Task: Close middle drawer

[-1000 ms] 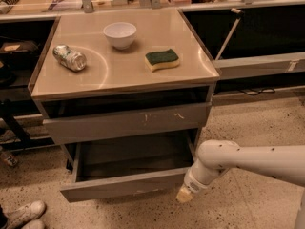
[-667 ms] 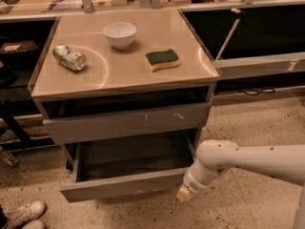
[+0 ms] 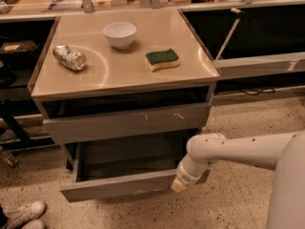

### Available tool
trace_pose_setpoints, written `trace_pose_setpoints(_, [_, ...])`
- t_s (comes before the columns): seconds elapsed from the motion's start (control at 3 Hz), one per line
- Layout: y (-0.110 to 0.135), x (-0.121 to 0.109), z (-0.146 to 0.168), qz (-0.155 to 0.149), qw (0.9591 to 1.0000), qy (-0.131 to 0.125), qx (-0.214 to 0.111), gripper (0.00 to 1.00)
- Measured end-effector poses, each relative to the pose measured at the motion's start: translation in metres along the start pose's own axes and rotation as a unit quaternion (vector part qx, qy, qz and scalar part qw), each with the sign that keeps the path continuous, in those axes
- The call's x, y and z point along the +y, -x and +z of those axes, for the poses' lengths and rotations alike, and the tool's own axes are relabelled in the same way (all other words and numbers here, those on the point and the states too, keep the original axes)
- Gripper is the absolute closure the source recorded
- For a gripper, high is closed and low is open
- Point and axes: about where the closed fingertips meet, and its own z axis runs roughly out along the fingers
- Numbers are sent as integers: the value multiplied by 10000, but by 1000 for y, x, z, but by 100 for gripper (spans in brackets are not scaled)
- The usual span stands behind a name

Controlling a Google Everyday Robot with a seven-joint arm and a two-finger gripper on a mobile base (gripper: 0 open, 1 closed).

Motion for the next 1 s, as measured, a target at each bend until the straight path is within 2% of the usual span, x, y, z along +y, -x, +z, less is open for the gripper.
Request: trace_pose_setpoints(1.0, [30, -28, 12, -291, 9993, -187, 117, 100])
